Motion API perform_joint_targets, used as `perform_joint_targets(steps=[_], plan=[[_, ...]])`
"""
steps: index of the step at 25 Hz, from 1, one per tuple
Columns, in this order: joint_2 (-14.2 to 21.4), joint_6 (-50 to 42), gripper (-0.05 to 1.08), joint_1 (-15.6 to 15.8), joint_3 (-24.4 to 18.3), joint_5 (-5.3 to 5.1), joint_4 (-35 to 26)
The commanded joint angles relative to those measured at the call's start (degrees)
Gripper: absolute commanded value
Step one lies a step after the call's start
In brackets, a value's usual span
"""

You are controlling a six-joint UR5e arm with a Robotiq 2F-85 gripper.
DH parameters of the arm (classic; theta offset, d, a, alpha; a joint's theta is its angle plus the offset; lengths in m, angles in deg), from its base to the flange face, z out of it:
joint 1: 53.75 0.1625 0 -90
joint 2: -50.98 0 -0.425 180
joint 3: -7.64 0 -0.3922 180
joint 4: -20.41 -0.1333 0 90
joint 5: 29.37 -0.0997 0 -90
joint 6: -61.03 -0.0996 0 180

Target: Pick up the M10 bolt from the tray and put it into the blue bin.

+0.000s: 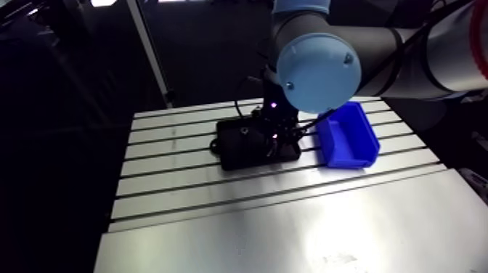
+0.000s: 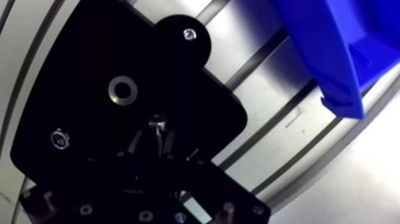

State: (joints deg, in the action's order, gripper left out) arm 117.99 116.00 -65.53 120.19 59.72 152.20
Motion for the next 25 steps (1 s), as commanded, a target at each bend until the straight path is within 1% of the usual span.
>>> perform_joint_targets(steps=[1, 25], plan=[[-0.3, 0.0, 0.7, 0.0, 0.0, -0.02, 0.0], [-0.3, 0.1, 0.7, 0.1, -0.3, -0.02, 0.7]])
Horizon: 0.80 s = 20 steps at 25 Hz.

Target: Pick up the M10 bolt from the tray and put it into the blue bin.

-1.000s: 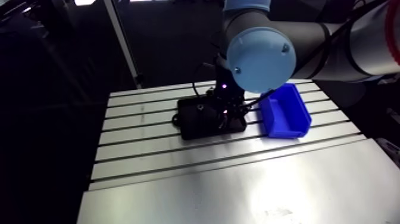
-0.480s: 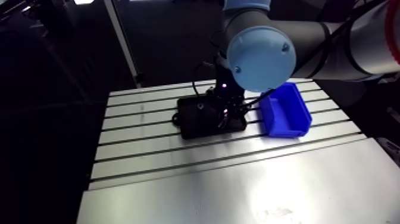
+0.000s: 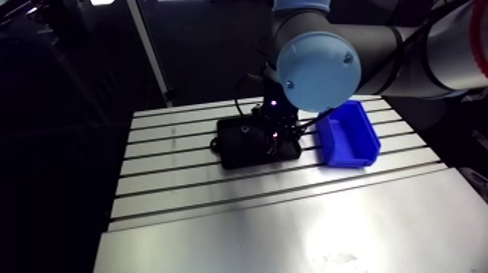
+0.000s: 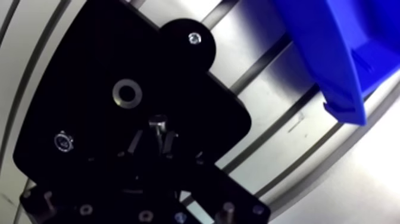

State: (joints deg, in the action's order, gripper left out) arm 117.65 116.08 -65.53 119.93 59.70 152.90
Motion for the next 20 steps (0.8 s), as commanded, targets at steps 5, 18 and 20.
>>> perform_joint_targets(steps=[5, 18, 20], plan=[[-0.1, 0.0, 0.7, 0.1, -0.4, 0.0, 0.1], [-0.5, -0.1, 0.7, 0.3, -0.5, 0.0, 0.1], [-0.5, -0.1, 0.7, 0.3, -0.6, 0.0, 0.1]])
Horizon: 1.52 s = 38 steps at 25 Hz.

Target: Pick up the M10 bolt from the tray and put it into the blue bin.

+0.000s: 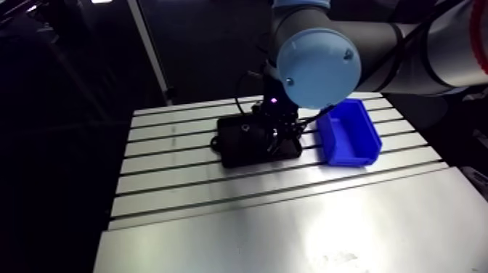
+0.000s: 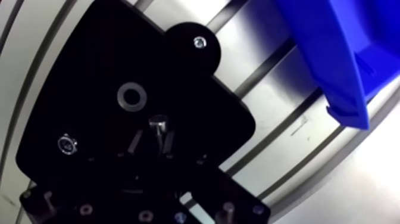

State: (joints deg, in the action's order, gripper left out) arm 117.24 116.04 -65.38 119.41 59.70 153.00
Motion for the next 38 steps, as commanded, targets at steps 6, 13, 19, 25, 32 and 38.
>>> perform_joint_targets(steps=[6, 13, 19, 25, 32, 38], plan=[[-0.3, 0.0, 0.73, 0.2, -0.2, 0.0, 0.0], [-0.3, 0.0, 0.76, 0.3, -0.2, 0.0, 0.0], [-0.2, 0.2, 0.81, 0.3, -0.2, -0.08, 0.0], [0.6, 1.4, 0.88, 0.8, -0.2, -0.17, -0.1], [4.1, 1.4, 0.93, 0.8, -0.2, 0.09, -2.7], [9.0, 6.7, 1.04, 0.8, -3.4, 0.18, -11.5]])
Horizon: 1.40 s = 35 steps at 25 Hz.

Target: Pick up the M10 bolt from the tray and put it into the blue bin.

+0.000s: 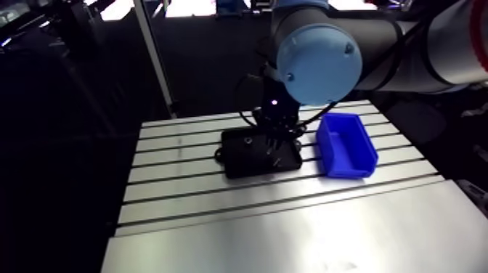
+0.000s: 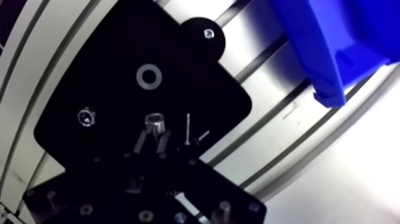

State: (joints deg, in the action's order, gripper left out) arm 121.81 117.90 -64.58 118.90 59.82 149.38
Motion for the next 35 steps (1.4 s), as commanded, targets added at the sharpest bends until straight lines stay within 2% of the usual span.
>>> perform_joint_targets(steps=[1, 4, 7, 11, 17, 19, 21, 24, 26, 30, 31, 33, 35], plan=[[5.1, 5.4, 1.05, 0.0, -3.3, 0.15, -9.0], [9.0, 8.6, 1.07, -0.1, -5.9, 0.24, -14.1], [11.7, 14.9, 1.07, -0.3, -8.7, 1.82, -20.8], [12.8, 20.1, 1.07, -0.5, -9.1, 4.19, -21.6], [13.7, 32.8, 1.05, -0.7, -11.1, 4.81, -22.7], [13.6, 38.7, 1.04, -1.1, -12.0, 4.81, -22.7], [13.6, 46.7, 1.03, -3.1, -12.3, 4.63, -22.2], [13.6, 57.8, 1.02, -6.4, -12.4, 3.75, -22.2], [13.5, 62.1, 1.01, -6.6, -12.6, 3.05, -22.1], [13.2, 72.9, 0.99, -7.8, -12.6, 2.87, -22.2], [13.3, 76.2, 0.99, -8.0, -12.5, 2.52, -22.3], [13.5, 82.2, 0.98, -8.2, -12.4, 1.12, -22.5], [13.5, 87.8, 0.99, -8.6, -12.6, 0.85, -22.9]])
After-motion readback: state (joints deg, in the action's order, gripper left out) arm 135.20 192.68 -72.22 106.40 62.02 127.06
